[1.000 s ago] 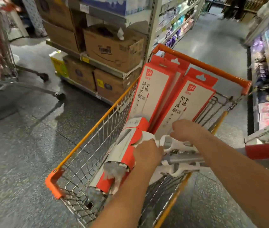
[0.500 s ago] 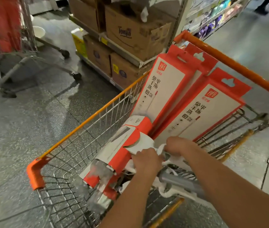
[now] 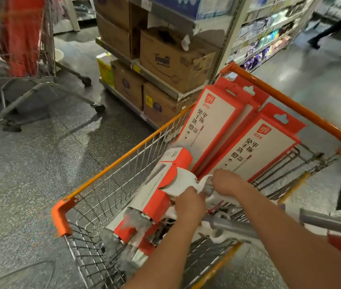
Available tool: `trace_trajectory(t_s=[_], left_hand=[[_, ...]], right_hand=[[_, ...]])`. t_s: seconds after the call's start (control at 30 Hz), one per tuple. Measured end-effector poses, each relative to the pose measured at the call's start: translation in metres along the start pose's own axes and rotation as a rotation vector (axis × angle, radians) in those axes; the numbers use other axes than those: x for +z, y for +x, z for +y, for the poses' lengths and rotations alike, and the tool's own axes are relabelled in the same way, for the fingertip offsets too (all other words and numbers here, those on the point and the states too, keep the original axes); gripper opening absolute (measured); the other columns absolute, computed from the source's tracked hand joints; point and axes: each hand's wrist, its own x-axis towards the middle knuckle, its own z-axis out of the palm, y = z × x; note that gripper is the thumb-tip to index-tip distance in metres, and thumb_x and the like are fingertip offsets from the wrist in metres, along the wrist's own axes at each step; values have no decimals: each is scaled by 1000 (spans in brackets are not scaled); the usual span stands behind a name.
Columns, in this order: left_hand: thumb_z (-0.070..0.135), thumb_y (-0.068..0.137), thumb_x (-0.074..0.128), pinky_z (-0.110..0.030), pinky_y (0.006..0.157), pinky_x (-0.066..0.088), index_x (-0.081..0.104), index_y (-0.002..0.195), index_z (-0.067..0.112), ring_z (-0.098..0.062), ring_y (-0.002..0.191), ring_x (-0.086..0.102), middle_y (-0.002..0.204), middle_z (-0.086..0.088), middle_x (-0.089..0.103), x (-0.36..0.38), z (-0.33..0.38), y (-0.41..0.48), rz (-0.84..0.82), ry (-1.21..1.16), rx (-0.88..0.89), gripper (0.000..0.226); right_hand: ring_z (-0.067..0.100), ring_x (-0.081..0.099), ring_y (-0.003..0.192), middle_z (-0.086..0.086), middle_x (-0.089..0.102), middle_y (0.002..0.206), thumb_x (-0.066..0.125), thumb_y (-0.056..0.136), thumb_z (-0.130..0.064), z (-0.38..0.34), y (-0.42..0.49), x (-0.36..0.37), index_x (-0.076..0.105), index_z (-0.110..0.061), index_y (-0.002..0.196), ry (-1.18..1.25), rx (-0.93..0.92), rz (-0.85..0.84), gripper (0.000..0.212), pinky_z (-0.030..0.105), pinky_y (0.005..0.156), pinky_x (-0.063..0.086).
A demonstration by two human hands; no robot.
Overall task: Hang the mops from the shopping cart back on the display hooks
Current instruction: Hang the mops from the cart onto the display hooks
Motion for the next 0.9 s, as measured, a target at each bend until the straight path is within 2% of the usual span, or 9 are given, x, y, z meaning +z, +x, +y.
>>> trace_trajectory(t_s=[0.13,0.3,0.47,0.6,0.67,0.73,0.83,0.9], left_hand=[[38,97,47,-31,68,33,46,76,16,-27,90,55,92,-8,61,-8,-4,-17,20,-96,4,30],[35,97,49,-33,77,39,59,97,13,-29,101,60,104,-10,68,-14,0,-37,98,-209,72,24],[36,97,51,-34,80,42,58,88,16,-29,96,60,95,-8,68,-22,21,-54,171,-320,130,22],[35,96,51,-31,69,34,49,75,21,-25,87,57,82,-1,61,-34,36,-65,201,-420,122,25],[34,95,54,-32,69,37,45,68,25,-24,84,56,78,1,59,-38,41,-68,231,-465,125,30],[35,93,56,-34,74,41,48,69,25,-26,87,57,79,0,61,-40,45,-71,273,-497,144,27],[33,92,59,-30,70,38,59,78,20,-21,84,60,76,3,61,-48,57,-77,314,-569,186,19],[34,91,60,-32,70,39,61,76,19,-22,83,60,74,2,61,-52,65,-82,343,-602,211,21]], right_hand=[[33,58,109,16,59,120,37,99,-17,-11,-22,-5,56,-5,119,10,32,69,30,36,84,45],[29,58,108,12,59,121,38,100,-20,-21,-44,-20,51,-10,117,-59,40,157,24,37,83,45],[27,59,103,10,62,116,40,99,-24,-15,-64,-45,52,-13,113,-65,79,270,21,38,82,45],[28,58,110,10,61,120,37,101,-24,-15,-80,-63,52,-11,115,-56,82,319,25,38,86,43],[28,58,111,10,61,120,36,101,-24,-16,-84,-70,53,-11,114,-41,79,337,25,38,88,44],[27,58,110,9,62,120,37,101,-25,-16,-88,-76,54,-12,114,-35,82,356,25,37,87,43],[24,59,105,6,63,114,37,101,-25,-15,-97,-89,56,-15,113,-29,75,421,25,35,83,44],[20,60,98,3,64,110,39,100,-23,-13,-103,-97,57,-16,112,-48,71,436,23,33,83,47]])
